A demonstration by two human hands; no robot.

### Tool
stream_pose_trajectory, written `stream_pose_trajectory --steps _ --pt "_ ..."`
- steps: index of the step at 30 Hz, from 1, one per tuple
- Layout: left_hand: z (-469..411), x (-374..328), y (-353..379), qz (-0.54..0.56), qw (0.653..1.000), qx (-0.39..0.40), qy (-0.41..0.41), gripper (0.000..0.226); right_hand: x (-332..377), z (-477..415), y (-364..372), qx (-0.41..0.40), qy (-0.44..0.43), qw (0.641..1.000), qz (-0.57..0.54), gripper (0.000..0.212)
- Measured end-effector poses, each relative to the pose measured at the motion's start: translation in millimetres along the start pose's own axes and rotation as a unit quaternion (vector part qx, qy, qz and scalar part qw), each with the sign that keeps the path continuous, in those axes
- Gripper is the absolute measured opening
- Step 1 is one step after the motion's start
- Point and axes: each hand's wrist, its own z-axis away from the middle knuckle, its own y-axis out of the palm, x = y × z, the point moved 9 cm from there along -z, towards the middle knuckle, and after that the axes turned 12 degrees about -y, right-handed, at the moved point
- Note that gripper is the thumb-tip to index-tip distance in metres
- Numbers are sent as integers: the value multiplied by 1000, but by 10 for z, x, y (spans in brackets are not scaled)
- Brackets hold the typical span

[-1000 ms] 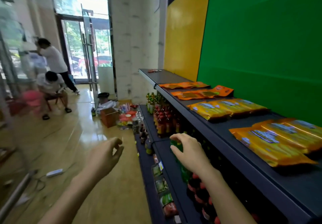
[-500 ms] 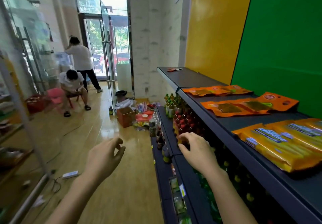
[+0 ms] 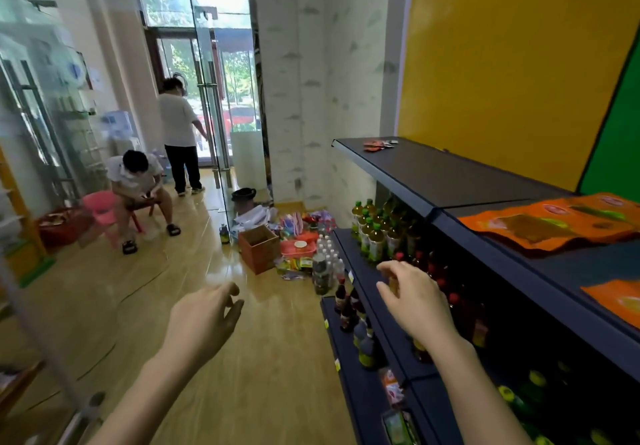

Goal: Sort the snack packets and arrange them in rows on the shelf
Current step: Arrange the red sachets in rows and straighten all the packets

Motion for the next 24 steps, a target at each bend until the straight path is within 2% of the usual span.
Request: stream_pose_trajectory --steps 10,14,20,24 --pt "-1361 189 1130 18 998 59 -12 28 -461 -1193 1105 50 38 998 24 32" --pt "-2148 269 1472 15 999 42 -27 27 -675 -1941 1496 54 39 998 23 31" --pt "-3414 237 1724 21 999 12 -34 24 -952 -3152 1694 27 36 998 31 31" --pt "-4087 202 1971 35 998 22 -37 23 -1107 -3765 1856 25 41 998 40 28"
